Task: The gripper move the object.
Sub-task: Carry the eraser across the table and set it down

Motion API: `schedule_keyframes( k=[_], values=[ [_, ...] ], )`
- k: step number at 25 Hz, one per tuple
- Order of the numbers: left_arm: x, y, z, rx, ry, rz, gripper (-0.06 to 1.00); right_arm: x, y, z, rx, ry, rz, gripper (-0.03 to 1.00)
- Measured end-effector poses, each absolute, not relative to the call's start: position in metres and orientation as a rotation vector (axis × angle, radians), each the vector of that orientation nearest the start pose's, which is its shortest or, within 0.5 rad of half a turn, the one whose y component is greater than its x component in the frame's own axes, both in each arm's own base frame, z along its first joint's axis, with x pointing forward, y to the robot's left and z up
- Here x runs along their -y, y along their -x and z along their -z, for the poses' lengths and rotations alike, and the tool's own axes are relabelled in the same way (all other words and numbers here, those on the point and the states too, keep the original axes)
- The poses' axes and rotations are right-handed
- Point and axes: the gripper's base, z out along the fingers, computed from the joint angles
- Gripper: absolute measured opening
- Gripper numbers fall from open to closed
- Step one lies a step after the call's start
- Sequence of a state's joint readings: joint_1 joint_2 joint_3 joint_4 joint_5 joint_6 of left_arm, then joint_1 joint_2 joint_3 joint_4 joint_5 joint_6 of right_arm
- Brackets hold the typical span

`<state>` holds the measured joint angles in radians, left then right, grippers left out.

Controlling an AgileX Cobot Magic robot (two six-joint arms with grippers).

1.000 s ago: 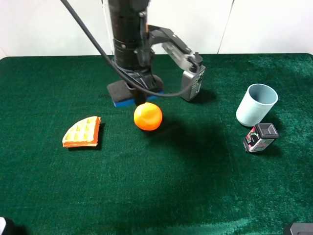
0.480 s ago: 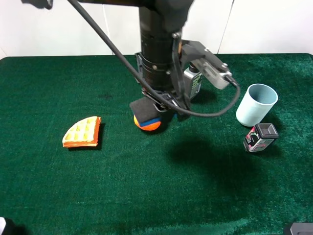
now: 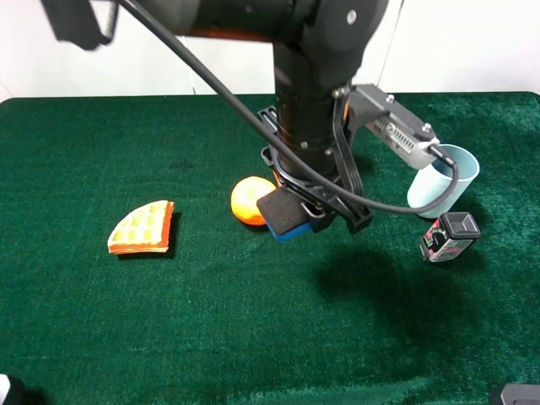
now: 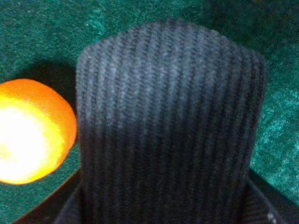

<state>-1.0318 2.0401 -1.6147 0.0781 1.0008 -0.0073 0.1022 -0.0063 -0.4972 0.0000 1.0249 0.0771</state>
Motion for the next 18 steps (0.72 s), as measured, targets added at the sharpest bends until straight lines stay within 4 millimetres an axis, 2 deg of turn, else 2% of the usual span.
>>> schedule_keyframes(
  k=[7, 18],
  values=[
    [0.373, -0.221, -0.174, -2.561, -1.482, 0.049, 0.58, 0.0, 0.004, -0.279, -2.007, 0.025, -0.115, 0.7],
    [0.383, -0.225, -0.14, -2.58, -1.447, 0.086, 0.58, 0.0, 0.004, -0.279, -2.007, 0.025, -0.115, 0.7]
  ],
)
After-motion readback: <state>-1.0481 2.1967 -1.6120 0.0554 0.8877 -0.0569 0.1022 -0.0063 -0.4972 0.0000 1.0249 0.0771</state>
